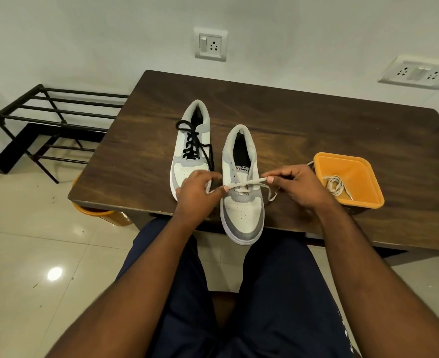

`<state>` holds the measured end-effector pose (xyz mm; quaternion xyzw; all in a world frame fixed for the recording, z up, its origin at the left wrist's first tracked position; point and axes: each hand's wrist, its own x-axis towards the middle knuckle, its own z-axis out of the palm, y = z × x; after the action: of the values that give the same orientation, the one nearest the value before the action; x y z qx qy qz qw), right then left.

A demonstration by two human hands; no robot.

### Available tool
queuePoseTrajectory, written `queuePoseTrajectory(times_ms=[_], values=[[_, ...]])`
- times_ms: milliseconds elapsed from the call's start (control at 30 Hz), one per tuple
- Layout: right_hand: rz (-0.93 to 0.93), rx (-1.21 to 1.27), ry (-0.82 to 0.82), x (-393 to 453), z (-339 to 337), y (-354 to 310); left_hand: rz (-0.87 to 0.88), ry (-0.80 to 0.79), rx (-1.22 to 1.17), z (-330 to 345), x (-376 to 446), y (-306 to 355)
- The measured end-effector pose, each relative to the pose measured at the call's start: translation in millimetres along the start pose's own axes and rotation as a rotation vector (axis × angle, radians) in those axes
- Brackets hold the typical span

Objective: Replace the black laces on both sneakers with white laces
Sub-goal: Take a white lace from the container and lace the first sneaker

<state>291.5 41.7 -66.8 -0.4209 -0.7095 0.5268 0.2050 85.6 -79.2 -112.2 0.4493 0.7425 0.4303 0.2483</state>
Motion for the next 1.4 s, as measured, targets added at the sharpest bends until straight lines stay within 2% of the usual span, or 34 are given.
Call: queuePoseTrajectory(times_ms=[67,133,200,333,467,533,600,700,767,867,967,1100,1233,1400], values=[[0.006,0.072,-0.048,0,9,-6,0.173,-0.007,-0.011,5,2,17],[0.002,0.162,-0.072,0,17,-12,0.194,-0.115,-0.150,13,6,35],[-0.014,0.200,-0.032,4,23,-15,0.074,-0.227,-0.324,18,11,45],[0.028,0.275,0.046,10,27,-14,-0.138,-0.286,-0.506,17,17,43],[0.083,0.397,0.113,16,30,-8,-0.236,-0.200,-0.491,18,18,39],[0.089,0.404,0.228,20,34,-4,-0.269,-0.122,-0.510,20,20,37],[0.099,0.264,0.382,24,41,2,-0.275,-0.062,-0.535,23,20,36],[0.133,-0.020,0.419,25,56,13,-0.222,0.029,-0.484,30,20,34],[0.128,-0.120,0.385,23,67,17,-0.195,0.063,-0.455,34,21,32],[0.101,-0.188,0.449,21,74,18,-0.151,0.073,-0.392,40,23,31],[0.115,-0.116,0.496,17,74,18,-0.064,0.059,-0.243,47,25,29],[0.152,0.156,0.517,14,76,22,-0.002,0.019,-0.038,55,29,29],[0.190,0.385,0.482,12,74,22,-0.001,-0.023,0.021,59,32,31],[0.175,0.381,0.457,11,76,27,-0.037,-0.040,0.054,64,34,31]])
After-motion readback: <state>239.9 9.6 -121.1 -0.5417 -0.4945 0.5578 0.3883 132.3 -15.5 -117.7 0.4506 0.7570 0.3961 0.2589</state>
